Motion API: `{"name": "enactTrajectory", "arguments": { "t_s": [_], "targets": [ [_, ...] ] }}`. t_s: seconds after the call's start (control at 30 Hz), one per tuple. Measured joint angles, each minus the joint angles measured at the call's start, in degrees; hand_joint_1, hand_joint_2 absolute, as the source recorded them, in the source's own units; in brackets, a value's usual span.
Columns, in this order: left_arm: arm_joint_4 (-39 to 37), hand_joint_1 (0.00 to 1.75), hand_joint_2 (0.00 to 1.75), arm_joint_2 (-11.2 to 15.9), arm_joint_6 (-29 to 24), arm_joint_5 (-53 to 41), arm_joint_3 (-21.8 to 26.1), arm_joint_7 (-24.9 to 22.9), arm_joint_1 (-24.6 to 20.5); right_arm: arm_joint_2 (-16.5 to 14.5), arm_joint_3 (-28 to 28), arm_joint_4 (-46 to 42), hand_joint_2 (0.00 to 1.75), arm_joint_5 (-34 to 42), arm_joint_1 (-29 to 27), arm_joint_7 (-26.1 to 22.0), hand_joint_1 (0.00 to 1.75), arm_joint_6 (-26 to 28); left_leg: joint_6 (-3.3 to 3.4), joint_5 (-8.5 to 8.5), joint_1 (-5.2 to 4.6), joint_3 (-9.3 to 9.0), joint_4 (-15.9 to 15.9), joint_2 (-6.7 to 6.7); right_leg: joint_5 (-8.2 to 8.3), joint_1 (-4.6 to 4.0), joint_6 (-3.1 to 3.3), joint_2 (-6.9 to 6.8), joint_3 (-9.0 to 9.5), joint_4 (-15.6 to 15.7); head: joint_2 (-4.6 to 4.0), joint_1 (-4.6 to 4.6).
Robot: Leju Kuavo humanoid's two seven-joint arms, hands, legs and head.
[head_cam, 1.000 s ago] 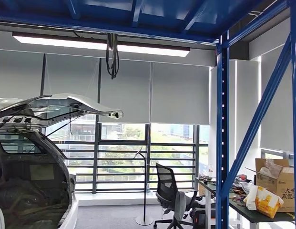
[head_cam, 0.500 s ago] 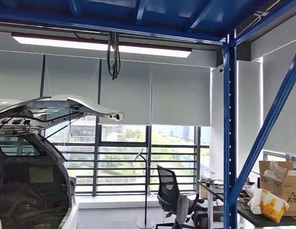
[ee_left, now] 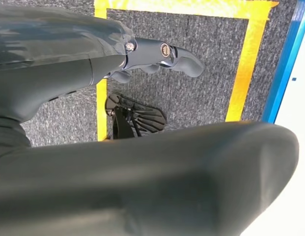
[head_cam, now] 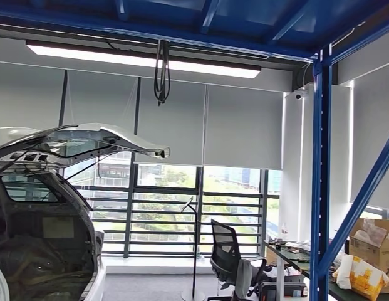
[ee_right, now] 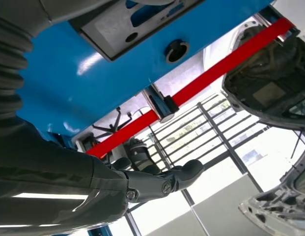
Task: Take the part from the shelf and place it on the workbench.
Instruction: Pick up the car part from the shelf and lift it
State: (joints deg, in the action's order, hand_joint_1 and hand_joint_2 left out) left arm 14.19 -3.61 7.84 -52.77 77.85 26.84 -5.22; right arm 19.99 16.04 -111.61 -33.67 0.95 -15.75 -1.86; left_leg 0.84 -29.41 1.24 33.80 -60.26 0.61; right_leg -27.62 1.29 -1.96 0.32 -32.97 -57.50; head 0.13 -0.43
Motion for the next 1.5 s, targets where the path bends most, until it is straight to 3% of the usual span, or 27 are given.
{"name": "enactTrajectory", "arguments": {
  "t_s": [0.07, 0.13, 0.47, 0.63, 0.83, 1.0, 1.1, 1.5],
  "targets": [
    [0.00, 0.00, 0.00, -0.01, 0.01, -0.03, 0.00, 0.00, -0.01, 1.46, 0.56, 0.10, 1.75, -0.35, -0.25, 0.47, 0.00, -0.07, 0.01, -0.01, -0.06, 0.00, -0.02, 0.00, -0.09, 0.11, -0.88, 0.00, 0.00, 0.05, 0.00, 0.01],
    [0.00, 0.00, 0.00, -0.02, 0.01, -0.03, 0.00, 0.01, 0.01, 3.19, 0.92, 0.11, 1.75, -0.47, -1.03, 0.67, 0.00, -0.25, 0.01, -0.02, -0.09, 0.01, -0.02, 0.00, -0.17, 0.17, -1.36, 0.00, -0.01, 0.07, 0.00, 0.02],
    [-0.17, 0.00, 0.00, -0.60, 0.20, -0.43, 0.00, -0.21, 0.02, 11.84, 1.87, -0.21, 1.75, 0.20, -2.30, 2.84, 0.00, -4.92, -0.05, 0.00, 0.09, -0.01, 0.04, -0.02, -0.23, 0.04, -1.49, 0.03, -0.22, -0.21, 0.00, 0.02],
    [-0.20, 0.00, 0.00, -0.85, 0.40, -0.94, -0.08, -0.17, 0.00, 13.32, 3.19, 0.33, 1.75, -5.18, -2.04, 4.99, 0.00, -3.92, -0.05, 0.00, 0.14, -0.01, 0.05, -0.02, -0.26, 0.02, -1.44, 0.03, -0.22, -0.25, 0.00, 0.02],
    [-0.21, 0.00, 0.00, -1.28, 0.95, -1.26, -0.36, 0.45, -0.12, 12.65, 5.87, 1.96, 1.75, -16.96, -1.09, 8.47, 0.00, 1.35, -0.05, 0.00, 0.14, 0.01, 0.05, -0.03, -0.27, 0.02, -1.44, 0.05, -0.22, -0.26, 0.00, 0.02],
    [-0.38, 0.00, 0.00, -2.74, 1.57, -1.84, -0.83, 0.58, -0.39, 9.34, 9.44, 3.29, 1.75, -33.84, 0.17, 14.17, 0.00, 7.00, -0.05, 0.00, 0.14, 0.02, 0.05, -0.02, -0.27, 0.02, -1.44, 0.03, -0.23, -0.26, 0.00, 0.02],
    [-0.63, 0.00, 0.00, -3.89, 1.81, -2.17, -1.15, 0.35, -0.46, 7.21, 10.92, 3.61, 1.75, -40.02, 0.81, 16.39, 0.00, 8.53, -0.05, 0.00, 0.14, 0.02, 0.05, -0.02, -0.27, 0.02, -1.43, 0.03, -0.23, -0.27, 0.00, 0.02],
    [-0.86, 0.00, 0.00, -5.41, 1.74, -2.29, -1.45, -0.82, -0.45, 2.33, 12.69, 5.49, 1.75, -42.08, 1.18, 16.92, 0.00, 8.14, -0.05, 0.00, 0.14, 0.03, 0.05, -0.02, -0.27, 0.02, -1.43, 0.02, -0.24, -0.27, 0.00, 0.02]
  ]
}}
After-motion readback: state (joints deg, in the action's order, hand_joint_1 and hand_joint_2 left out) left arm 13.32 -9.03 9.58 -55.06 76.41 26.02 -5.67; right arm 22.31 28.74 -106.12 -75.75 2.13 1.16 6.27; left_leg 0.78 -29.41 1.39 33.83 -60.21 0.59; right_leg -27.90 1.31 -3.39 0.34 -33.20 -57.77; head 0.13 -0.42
